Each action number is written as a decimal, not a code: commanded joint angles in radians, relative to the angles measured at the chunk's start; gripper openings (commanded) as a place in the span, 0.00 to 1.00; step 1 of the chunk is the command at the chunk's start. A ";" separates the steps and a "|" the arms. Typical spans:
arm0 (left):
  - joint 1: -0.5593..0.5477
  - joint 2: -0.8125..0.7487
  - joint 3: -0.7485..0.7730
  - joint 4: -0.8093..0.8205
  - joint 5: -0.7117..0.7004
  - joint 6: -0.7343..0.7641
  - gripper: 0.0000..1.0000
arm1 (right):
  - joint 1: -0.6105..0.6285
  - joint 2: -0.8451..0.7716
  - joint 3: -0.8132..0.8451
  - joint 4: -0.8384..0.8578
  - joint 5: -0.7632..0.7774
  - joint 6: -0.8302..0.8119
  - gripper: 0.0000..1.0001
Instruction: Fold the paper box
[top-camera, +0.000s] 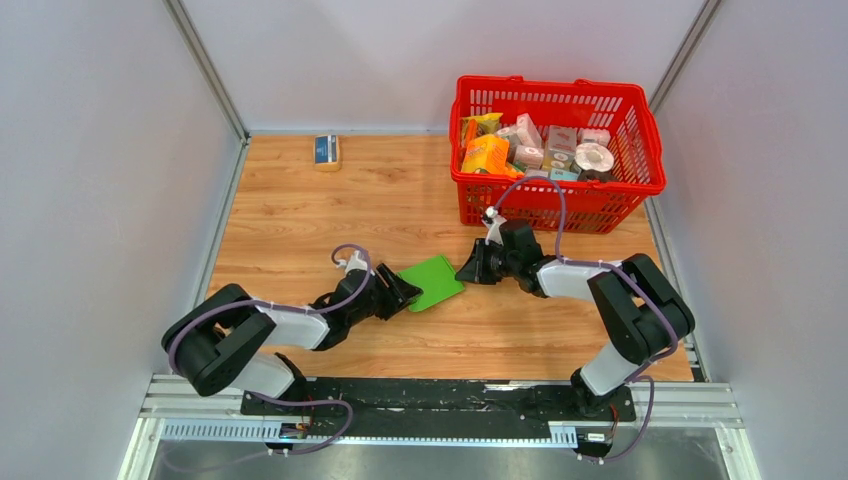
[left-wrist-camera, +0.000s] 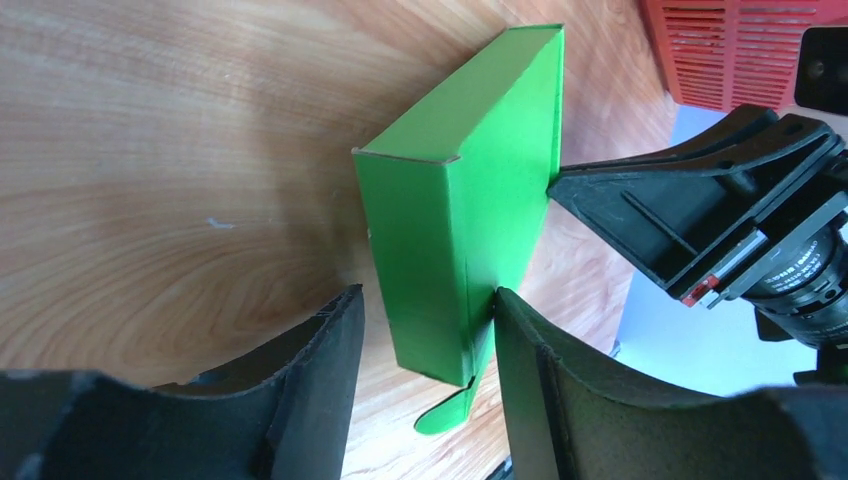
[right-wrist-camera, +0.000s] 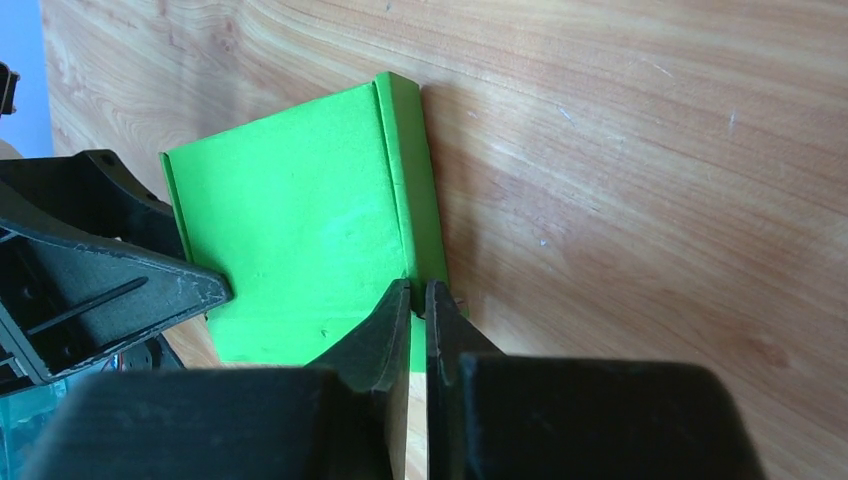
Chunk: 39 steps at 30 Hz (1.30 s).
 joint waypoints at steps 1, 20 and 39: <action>0.003 0.050 0.016 0.202 -0.008 -0.011 0.53 | -0.027 0.052 -0.034 -0.096 0.099 -0.010 0.00; 0.028 -0.337 -0.039 -0.263 0.142 -0.029 0.27 | 0.307 -0.480 0.107 -0.549 0.430 -0.248 0.74; 0.118 -1.187 -0.164 -0.803 0.465 -0.365 0.27 | 1.130 -0.189 0.253 -0.342 1.356 -0.932 0.83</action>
